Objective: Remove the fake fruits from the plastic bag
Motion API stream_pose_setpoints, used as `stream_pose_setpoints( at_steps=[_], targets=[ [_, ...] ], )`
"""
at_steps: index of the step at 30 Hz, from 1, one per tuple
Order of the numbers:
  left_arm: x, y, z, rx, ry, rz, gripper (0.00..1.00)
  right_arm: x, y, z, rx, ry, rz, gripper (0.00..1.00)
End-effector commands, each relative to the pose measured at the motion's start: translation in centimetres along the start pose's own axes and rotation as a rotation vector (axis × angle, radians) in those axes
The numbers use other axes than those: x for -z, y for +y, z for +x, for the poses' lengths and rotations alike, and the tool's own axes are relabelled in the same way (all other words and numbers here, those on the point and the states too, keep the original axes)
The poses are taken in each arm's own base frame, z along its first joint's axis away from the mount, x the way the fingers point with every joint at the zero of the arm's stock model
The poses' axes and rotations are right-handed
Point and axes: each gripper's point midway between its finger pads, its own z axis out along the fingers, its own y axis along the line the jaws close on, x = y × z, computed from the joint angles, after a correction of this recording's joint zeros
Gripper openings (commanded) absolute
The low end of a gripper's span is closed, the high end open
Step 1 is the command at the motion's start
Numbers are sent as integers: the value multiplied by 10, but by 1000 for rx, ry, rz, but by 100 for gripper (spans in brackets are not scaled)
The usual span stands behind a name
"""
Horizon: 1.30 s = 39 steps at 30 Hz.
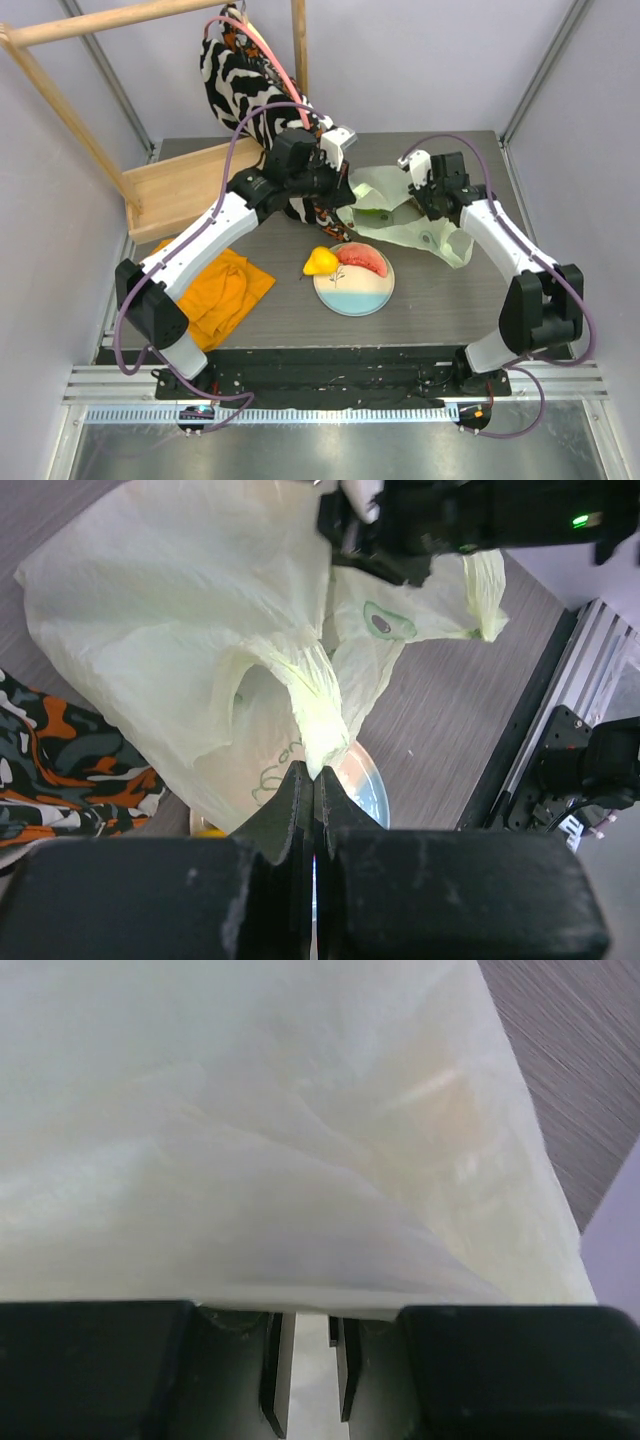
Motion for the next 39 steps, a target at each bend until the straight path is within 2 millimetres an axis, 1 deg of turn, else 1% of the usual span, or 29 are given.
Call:
stream_pose_setpoints(
  at_steps=[1,3,4,6,7,8,9,10,11,12,13,14,16,17,19,20,21,22,23,24,25,27,28,30,31,33,36,37,39],
  targets=[
    [1,-12,-27,-11,-72,44,0,-26,13,-24,-1,-37,-41,24],
    [0,-12,-26,-9,-70,44,0,-38,11,-22,10,-18,-28,24],
    [-1,-11,-25,-8,-68,42,0,-49,14,-16,25,10,-35,24],
    [-1,-11,-23,-9,-66,42,0,-54,17,-6,58,55,-40,22],
    [-1,-10,-22,-10,-64,37,0,-50,18,-4,69,70,-40,21],
    [-1,-9,-20,-14,-60,31,0,-44,28,6,84,100,-82,21],
    [0,-8,-19,-20,-60,28,0,-40,36,9,95,99,-114,21],
    [-1,-5,-16,-19,-54,15,0,-28,39,6,109,70,-129,21],
    [-1,-3,-14,-21,-49,8,0,-27,52,13,147,69,-154,21],
    [-1,-2,-12,-19,-44,2,0,-24,63,6,153,23,-197,22],
    [-2,0,-9,-18,-39,-5,0,-23,69,2,159,0,-206,26],
    [-2,1,-9,-16,-39,-15,0,-27,72,-8,133,-28,-206,29],
    [-1,2,-10,-10,-42,-23,0,-30,82,-25,99,-59,-247,33],
    [1,1,-14,-13,-49,-23,0,-37,86,-37,78,-66,-271,36],
    [2,1,-16,-19,-51,-26,0,-39,100,-52,84,-103,-348,41],
    [3,1,-18,-25,-52,-28,0,-39,102,-65,114,-137,-362,46],
    [3,4,-18,-28,-48,-39,0,-44,107,-66,153,-141,-379,47],
    [3,5,-18,-36,-47,-43,0,-45,112,-71,249,-170,-389,49],
    [3,6,-17,-41,-45,-49,0,-46,112,-77,291,-197,-393,51],
    [3,7,-16,-41,-41,-51,0,-48,112,-80,337,-220,-397,54],
    [3,8,-15,-42,-38,-53,0,-50,110,-83,424,-250,-392,56],
    [3,10,-14,-44,-36,-56,0,-52,112,-88,520,-289,-407,60],
    [3,11,-13,-46,-32,-56,0,-58,111,-88,592,-298,-405,60],
    [3,13,-15,-50,-37,-58,0,-62,112,-92,654,-309,-412,61],
    [1,14,-14,-50,-34,-60,0,-66,111,-95,712,-320,-409,61],
    [1,15,-15,-51,-35,-61,0,-71,112,-95,756,-326,-418,62],
    [0,16,-15,-50,-32,-57,0,-84,114,-97,820,-334,-425,62],
    [-1,17,-15,-47,-29,-54,0,-92,115,-97,828,-331,-431,63],
    [-1,17,-15,-44,-28,-52,0,-101,114,-98,863,-330,-429,63]
  ],
)
